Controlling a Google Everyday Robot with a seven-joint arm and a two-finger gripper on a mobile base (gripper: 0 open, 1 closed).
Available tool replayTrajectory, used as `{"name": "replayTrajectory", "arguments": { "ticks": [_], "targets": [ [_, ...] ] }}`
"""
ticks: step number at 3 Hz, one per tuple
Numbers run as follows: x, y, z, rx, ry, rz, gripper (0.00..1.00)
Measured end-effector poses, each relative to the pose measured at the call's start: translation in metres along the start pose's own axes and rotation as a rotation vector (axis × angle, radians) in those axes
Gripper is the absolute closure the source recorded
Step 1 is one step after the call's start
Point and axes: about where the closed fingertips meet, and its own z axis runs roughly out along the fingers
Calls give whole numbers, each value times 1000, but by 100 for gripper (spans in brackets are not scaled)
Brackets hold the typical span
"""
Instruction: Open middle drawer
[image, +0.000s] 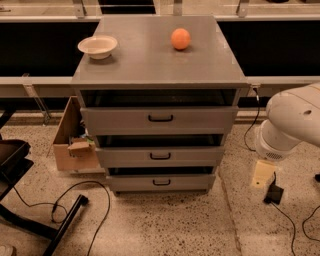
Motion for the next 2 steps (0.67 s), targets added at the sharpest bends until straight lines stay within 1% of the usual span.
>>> {"name": "replayTrajectory", "arguments": {
  "ticks": [1,2],
  "targets": [
    [-2,-1,0,6,-1,-3,0],
    [-22,4,23,1,-41,-29,0]
  ]
}}
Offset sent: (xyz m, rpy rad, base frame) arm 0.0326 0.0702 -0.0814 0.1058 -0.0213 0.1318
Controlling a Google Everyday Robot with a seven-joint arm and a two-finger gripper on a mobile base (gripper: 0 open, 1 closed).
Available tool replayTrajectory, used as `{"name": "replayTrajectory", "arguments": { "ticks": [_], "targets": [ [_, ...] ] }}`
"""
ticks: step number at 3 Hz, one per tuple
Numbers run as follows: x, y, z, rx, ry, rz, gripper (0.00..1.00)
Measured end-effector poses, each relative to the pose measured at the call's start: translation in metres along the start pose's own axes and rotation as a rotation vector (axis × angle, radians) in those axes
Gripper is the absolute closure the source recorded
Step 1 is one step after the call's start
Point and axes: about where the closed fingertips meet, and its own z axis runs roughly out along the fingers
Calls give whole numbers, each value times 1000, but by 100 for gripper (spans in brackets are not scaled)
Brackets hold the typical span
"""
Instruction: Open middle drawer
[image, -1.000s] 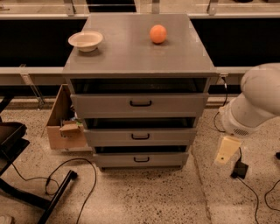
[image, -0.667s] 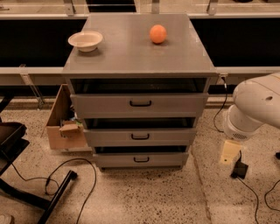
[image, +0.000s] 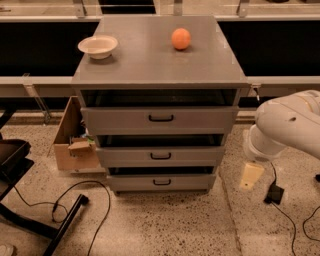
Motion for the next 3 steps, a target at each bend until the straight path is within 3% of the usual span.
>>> {"name": "replayTrajectory", "arguments": {
  "ticks": [2,3],
  "targets": [
    [-62,-1,99,4,-61,-91,0],
    [-80,-5,141,-15,-51,-111,0]
  ]
}}
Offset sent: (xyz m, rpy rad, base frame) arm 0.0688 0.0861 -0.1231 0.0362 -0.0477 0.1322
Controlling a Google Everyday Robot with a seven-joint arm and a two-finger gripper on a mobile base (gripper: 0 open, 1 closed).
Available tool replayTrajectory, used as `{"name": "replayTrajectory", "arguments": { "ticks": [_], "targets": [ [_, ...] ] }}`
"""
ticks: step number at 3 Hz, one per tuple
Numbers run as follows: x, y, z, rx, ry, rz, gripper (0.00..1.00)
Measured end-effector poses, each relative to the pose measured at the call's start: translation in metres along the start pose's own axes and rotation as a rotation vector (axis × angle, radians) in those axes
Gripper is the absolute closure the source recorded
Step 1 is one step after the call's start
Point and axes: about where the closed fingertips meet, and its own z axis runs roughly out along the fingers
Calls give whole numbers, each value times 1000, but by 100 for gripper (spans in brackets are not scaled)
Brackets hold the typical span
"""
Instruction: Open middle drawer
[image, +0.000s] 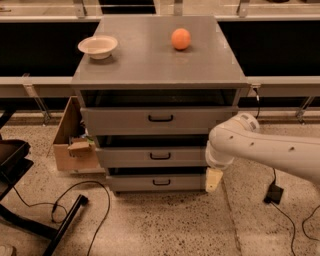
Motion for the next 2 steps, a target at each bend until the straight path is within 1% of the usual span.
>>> {"name": "replayTrajectory", "arguments": {
  "ticks": [1,2],
  "targets": [
    [-10,-10,57,-39,15,-7,0],
    [-18,-18,88,-67,21,-16,0]
  ]
}}
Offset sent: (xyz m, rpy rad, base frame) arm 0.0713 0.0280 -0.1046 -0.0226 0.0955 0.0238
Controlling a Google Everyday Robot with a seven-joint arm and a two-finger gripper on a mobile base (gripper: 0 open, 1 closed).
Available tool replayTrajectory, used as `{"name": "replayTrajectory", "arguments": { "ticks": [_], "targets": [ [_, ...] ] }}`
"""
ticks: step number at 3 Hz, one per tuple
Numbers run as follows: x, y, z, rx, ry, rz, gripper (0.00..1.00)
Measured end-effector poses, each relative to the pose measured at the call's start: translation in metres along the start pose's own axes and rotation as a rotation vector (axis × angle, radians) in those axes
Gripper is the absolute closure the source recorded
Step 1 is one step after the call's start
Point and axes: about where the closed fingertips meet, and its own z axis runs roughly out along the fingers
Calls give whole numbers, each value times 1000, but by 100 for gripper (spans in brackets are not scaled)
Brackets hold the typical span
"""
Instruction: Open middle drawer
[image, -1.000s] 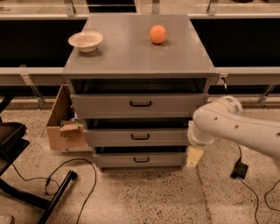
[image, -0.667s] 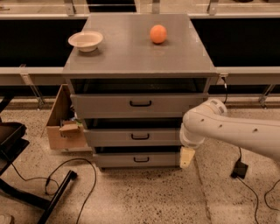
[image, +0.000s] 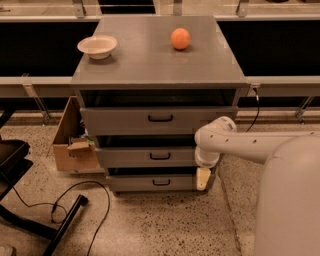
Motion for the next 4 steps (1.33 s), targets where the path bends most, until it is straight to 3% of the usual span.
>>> {"name": "replayTrajectory", "arguments": {
  "ticks": [1,4],
  "targets": [
    [-15,-52,38,-26,30,-25,0],
    [-28,-49,60,-63,47,-37,0]
  ]
}}
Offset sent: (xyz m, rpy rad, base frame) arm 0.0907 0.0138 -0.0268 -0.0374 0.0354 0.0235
